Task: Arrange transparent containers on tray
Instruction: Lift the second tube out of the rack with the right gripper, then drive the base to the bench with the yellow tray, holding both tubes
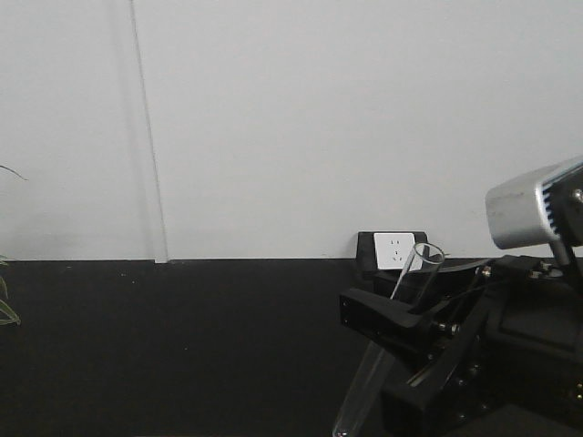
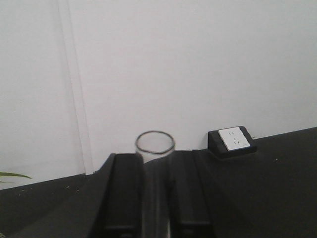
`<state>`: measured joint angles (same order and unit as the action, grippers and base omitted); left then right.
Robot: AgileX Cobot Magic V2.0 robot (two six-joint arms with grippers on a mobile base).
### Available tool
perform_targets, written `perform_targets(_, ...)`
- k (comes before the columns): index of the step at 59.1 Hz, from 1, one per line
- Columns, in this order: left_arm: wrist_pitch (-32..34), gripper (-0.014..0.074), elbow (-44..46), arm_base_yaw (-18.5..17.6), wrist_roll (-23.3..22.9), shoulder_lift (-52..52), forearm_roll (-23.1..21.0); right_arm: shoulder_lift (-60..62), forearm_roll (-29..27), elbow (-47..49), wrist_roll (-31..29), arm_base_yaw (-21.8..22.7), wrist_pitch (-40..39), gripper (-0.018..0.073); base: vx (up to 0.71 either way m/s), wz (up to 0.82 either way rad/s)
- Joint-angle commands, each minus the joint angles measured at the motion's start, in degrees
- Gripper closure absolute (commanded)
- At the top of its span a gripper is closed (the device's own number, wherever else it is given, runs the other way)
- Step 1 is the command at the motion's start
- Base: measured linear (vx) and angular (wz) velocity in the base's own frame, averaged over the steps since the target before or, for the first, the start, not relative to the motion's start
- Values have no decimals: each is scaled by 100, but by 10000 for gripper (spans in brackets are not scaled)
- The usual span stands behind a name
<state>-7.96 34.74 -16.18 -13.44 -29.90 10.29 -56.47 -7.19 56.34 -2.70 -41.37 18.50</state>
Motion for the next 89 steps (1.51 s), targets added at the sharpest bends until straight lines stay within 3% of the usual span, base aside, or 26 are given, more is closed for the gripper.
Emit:
perform_targets(1,243,534,222,-37,-43,56,-36,99,-12,229,-13,26,-409,508,0,0)
perform_targets(89,279,534,222,-37,-37,49,-30,90,7,223,-77,26,-502,505,0,0)
